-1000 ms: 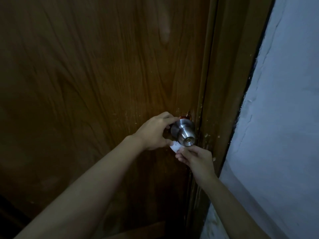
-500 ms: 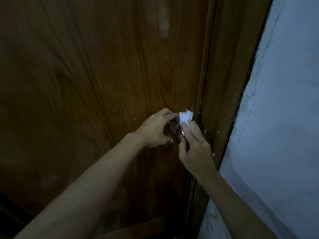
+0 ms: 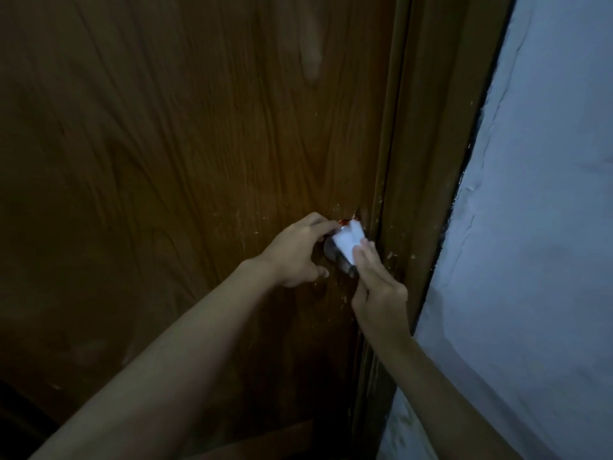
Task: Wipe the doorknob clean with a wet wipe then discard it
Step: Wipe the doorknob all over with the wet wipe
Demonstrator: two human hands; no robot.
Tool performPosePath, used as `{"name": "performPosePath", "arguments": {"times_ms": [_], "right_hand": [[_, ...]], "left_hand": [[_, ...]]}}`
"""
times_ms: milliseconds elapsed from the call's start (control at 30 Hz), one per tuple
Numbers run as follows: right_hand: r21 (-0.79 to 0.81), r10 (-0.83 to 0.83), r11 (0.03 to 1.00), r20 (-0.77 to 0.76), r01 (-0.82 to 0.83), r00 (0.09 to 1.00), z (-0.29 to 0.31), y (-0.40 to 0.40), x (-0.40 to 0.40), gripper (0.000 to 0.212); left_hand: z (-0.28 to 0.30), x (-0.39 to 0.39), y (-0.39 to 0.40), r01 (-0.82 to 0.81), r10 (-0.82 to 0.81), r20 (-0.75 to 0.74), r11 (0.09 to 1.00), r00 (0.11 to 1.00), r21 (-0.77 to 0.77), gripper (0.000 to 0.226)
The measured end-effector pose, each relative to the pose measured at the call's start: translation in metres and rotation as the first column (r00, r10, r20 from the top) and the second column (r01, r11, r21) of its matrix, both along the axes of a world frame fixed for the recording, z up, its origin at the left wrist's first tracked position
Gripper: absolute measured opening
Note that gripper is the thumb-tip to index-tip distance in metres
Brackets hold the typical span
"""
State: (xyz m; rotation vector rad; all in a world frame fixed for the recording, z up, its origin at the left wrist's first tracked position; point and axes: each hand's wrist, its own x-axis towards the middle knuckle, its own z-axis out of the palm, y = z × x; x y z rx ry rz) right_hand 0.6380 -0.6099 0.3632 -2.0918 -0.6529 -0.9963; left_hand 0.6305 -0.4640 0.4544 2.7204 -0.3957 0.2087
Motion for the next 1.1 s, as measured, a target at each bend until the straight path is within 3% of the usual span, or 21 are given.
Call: {"name": "performPosePath", "arguments": {"times_ms": [67,100,233,300,367,433,600,800,867,967,1100], "right_hand": [[0.060,-0.029,0.997,-0.140,0.038,0.990,0.005,0.004,0.001,0.043],[0.021,-0.020,1.000,-0.131,0.023,0.991,0.005,0.004,0.002,0.043],[-0.217,0.103,0.973,0.100,-0.079,0.990,-0.008,-0.006,0.004,0.037],[-0.124,0.068,0.990,0.055,-0.061,0.996,-0.007,-0.009,0.003,0.036],[0.037,0.021,0.999,-0.087,-0.018,0.996,0.002,-0.005,0.003,0.042],[0.064,0.022,0.998,-0.174,-0.011,0.984,0.008,-0.003,0.005,0.050],[-0.158,0.073,0.985,0.062,-0.063,0.995,0.010,-0.018,0.001,0.030],[0.043,-0.029,0.999,-0.005,0.029,1.000,0.044,-0.022,0.006,0.032],[-0.052,0.007,0.999,-0.030,-0.008,1.000,0.052,-0.013,0.011,0.034],[-0.339,0.169,0.920,-0.105,-0.195,0.980,0.050,-0.008,0.018,0.030],[-0.323,0.155,0.927,-0.139,-0.192,0.978,0.039,-0.005,0.019,0.039]], "left_hand": [[0.000,0.000,0.000,-0.005,0.005,-0.002,1.000,1.000,-0.016,0.077],[0.000,0.000,0.000,-0.007,0.007,-0.002,1.000,1.000,-0.015,0.077],[-0.002,0.001,0.000,-0.008,0.008,0.015,1.000,1.000,-0.007,0.078],[-0.002,0.002,0.000,-0.005,0.005,0.007,1.000,1.000,-0.009,0.079],[-0.001,0.001,0.000,-0.008,0.008,0.004,1.000,1.000,-0.015,0.079],[-0.001,0.001,0.000,-0.009,0.009,0.000,1.000,1.000,-0.020,0.079],[0.000,0.001,0.000,0.002,-0.002,-0.010,1.000,1.000,-0.014,0.078],[0.001,0.001,0.001,0.012,-0.013,-0.024,1.000,1.000,-0.028,0.079],[0.002,0.001,0.001,0.009,-0.010,-0.024,1.000,1.000,-0.023,0.079],[0.002,0.001,0.002,0.013,-0.013,-0.025,1.000,1.000,-0.011,0.078],[0.003,0.001,0.002,0.020,-0.020,-0.023,1.000,1.000,-0.012,0.077]]}}
